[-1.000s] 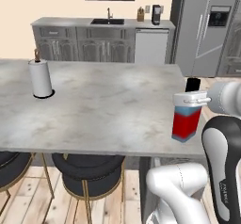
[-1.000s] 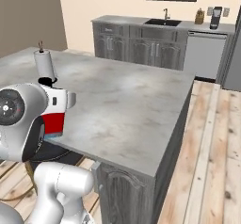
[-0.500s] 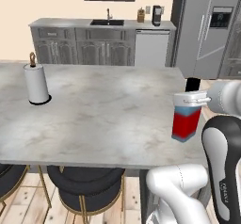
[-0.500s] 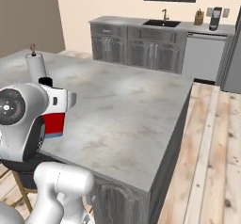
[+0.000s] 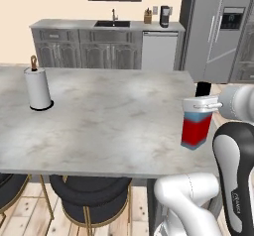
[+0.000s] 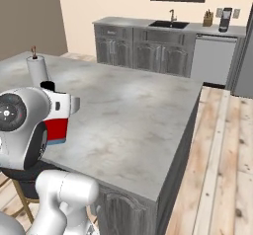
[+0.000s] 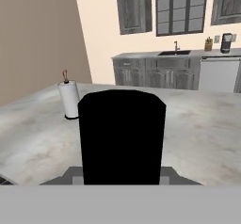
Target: Get the candle and the liquor from the cabinet and move them to the dining counter.
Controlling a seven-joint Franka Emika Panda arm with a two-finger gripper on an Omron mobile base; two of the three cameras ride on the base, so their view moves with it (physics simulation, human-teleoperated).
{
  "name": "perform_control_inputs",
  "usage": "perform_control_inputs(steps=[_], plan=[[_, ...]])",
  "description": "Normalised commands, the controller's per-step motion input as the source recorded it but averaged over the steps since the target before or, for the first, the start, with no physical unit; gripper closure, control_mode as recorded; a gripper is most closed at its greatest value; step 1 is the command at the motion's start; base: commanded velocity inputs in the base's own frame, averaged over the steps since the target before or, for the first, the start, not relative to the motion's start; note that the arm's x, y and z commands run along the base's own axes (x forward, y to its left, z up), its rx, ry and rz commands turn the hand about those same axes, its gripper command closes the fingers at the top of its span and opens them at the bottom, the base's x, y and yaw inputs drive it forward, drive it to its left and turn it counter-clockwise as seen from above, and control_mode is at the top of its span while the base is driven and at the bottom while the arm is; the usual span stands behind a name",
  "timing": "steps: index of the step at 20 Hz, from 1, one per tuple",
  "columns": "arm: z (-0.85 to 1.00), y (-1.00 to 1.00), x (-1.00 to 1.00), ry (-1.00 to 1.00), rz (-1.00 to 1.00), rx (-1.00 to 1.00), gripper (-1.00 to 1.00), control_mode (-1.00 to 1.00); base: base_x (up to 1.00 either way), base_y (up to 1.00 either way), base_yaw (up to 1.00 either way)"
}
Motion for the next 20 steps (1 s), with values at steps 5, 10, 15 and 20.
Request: perform_control_inputs(steps=[5,10,15,20], plan=[[0.0,0.0,0.0,0.0,0.0,0.0,1.0,1.0,0.01,0.0,0.0],[0.0,0.0,0.0,0.0,0.0,0.0,1.0,1.0,0.0,0.0,0.0],[0.0,0.0,0.0,0.0,0.0,0.0,1.0,1.0,0.0,0.0,0.0],[0.0,-0.01,0.04,0.0,0.0,0.0,1.0,-1.0,0.0,0.0,0.0]])
